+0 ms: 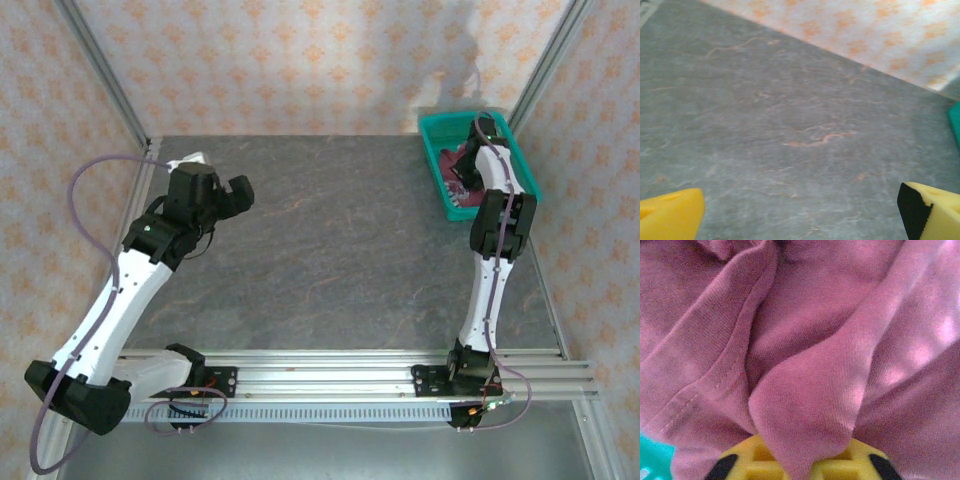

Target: Fold and stack the t-shirts

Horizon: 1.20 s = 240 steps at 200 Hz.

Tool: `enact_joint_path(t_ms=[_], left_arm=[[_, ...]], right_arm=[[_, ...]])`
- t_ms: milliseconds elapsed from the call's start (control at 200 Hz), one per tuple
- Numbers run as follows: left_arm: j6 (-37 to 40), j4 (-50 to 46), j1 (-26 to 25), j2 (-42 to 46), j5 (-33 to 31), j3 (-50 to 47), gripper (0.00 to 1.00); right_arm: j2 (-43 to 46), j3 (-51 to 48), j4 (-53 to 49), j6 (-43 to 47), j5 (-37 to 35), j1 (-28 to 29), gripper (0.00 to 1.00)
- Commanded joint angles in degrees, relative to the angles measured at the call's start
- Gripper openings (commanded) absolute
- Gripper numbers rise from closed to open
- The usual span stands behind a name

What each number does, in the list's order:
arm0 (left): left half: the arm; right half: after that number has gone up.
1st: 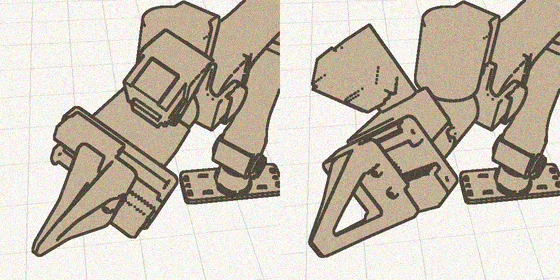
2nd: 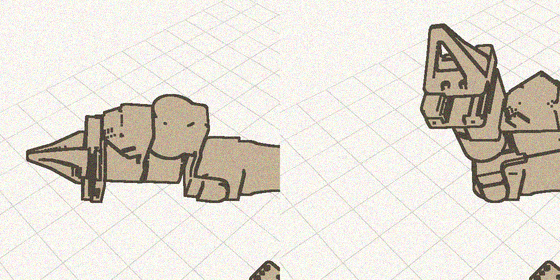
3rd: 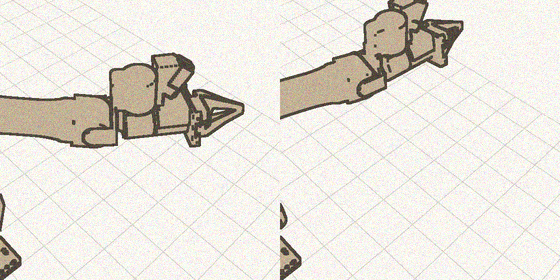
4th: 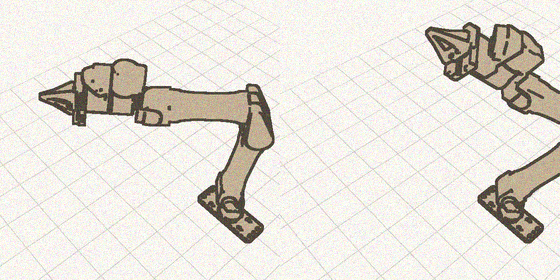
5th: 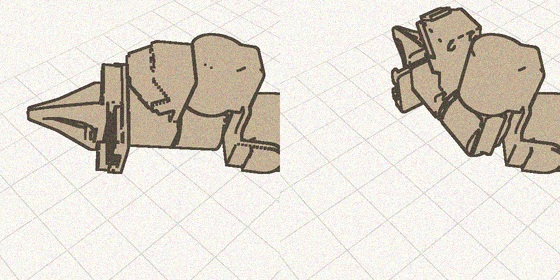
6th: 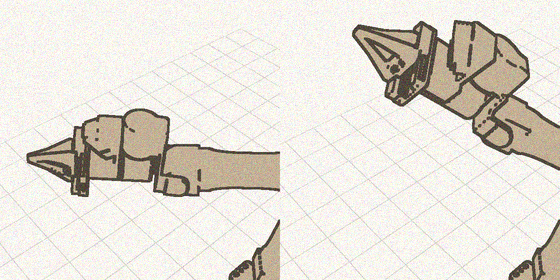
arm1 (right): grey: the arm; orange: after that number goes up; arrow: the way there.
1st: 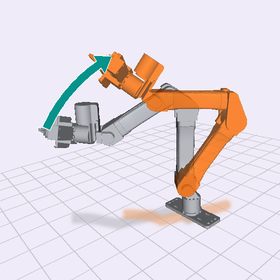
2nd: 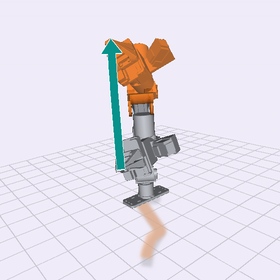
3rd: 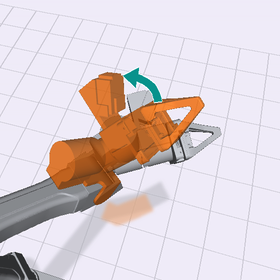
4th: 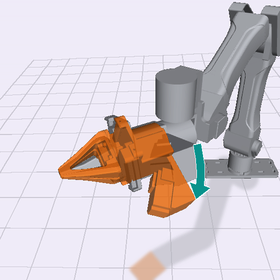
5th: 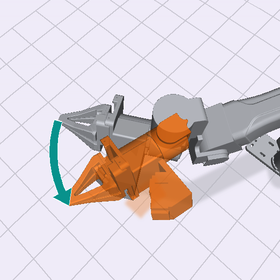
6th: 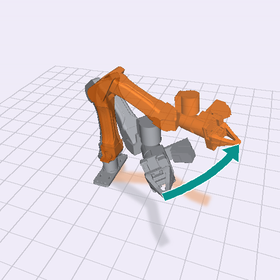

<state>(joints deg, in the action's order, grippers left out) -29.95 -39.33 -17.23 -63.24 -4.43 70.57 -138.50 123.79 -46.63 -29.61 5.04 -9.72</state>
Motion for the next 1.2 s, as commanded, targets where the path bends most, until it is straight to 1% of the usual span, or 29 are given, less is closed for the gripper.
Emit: enact_joint_path(t_ms=[0, 70, 115, 250, 310, 385, 435, 490, 600, 696, 801, 851, 916, 1021, 1046, 1061, 1096, 1136, 1176, 1196], left_arm=[[2.14, -0.71, 2.57, 0.89, 4.07, -0.44, 1.0], [3.93, -1.23, 3.42, 0.23, 5.63, 0.01, 1.0], [4.52, -0.55, 3.47, -0.15, 6.04, -0.23, 1.0], [4.9, 1.82, 3.7, -2.31, 9.26, 0.62, 1.0], [4.99, 2.05, 3.69, -3.52, 9.56, 2.09, 1.0], [5.23, 1.81, 3.74, -4.78, 9.48, 4.4, 1.0], [5.57, 1.34, 3.76, -5.34, 9.12, 6.38, 1.0], [5.79, 0.53, 3.91, -5.97, 7.97, 8.49, 1.0], [4.55, -3.76, 5.4, -6.8, 3.58, 14.24, 1.0], [3.39, -7.46, 6.98, -6.33, -0.78, 18.78, 1.0], [3.9, -8.98, 7.3, -4.3, -4.64, 21.87, 1.0], [4.43, -9.45, 7.3, -3.25, -6.3, 22.44, 1.0], [4.98, -10.74, 7.3, -1.73, -8.08, 22.82, 1.0], [5.78, -12.43, 7.3, 0.9, -8.6, 20.75, 1.0], [5.81, -12.85, 7.3, 1.49, -8.23, 19.83, 1.0], [5.79, -13.02, 7.3, 1.8, -7.96, 19.14, 1.0], [5.5, -13.25, 7.3, 2.65, -6.85, 16.99, 1.0], [5.02, -12.96, 7.3, 3.63, -4.63, 13.92, 1.0], [3.76, -12.38, 7.26, 4.48, -2.0, 10.45, 1.0], [3.18, -12.01, 7.24, 4.92, -0.31, 8.43, 1.0]], right_arm=[[9.73, -6.1, 6.58, -4.55, 3.55, 0.37, 0.0], [17.0, -13.0, 14.17, -6.06, 3.05, 1.69, 0.0], [20.77, -15.64, 16.88, -6.26, 2.31, 2.56, 0.0], [30.25, -19.03, 22.13, -5.66, 0.08, 6.27, 0.0], [34.34, -19.96, 25.46, -5.06, -0.95, 8.01, 0.0], [38.34, -18.93, 28.47, -4.39, -0.57, 10.01, 0.0], [39.82, -16.84, 29.66, -4.34, 2.0, 11.42, 0.0], [40.2, -13.02, 29.33, -5.15, 6.91, 12.77, 0.0], [40.32, -7.0, 29.81, -12.07, 17.97, 15.42, 0.0], [41.1, -5.68, 31.42, -18.22, 25.15, 19.12, 0.0], [42.47, -5.25, 28.75, -19.39, 30.23, 24.92, 0.0], [43.82, -7.49, 27.72, -19.81, 31.5, 27.62, 0.0], [45.89, -13.39, 26.52, -22.21, 32.76, 29.8, 0.0], [50.44, -31.03, 30.35, -27.88, 33.47, 32.35, 0.0], [51.27, -35.14, 30.85, -28.53, 33.11, 32.78, 0.03], [51.77, -37.76, 31.27, -28.58, 32.85, 33.16, 0.06], [52.51, -43.32, 32.13, -27.29, 32.24, 33.51, 0.18], [52.57, -48.44, 30.02, -25.7, 30.67, 33.54, 0.27], [52.02, -52.51, 28.1, -23.34, 28.67, 33.24, 0.47], [51.55, -54.12, 27.37, -21.29, 27.8, 33.15, 0.54]])
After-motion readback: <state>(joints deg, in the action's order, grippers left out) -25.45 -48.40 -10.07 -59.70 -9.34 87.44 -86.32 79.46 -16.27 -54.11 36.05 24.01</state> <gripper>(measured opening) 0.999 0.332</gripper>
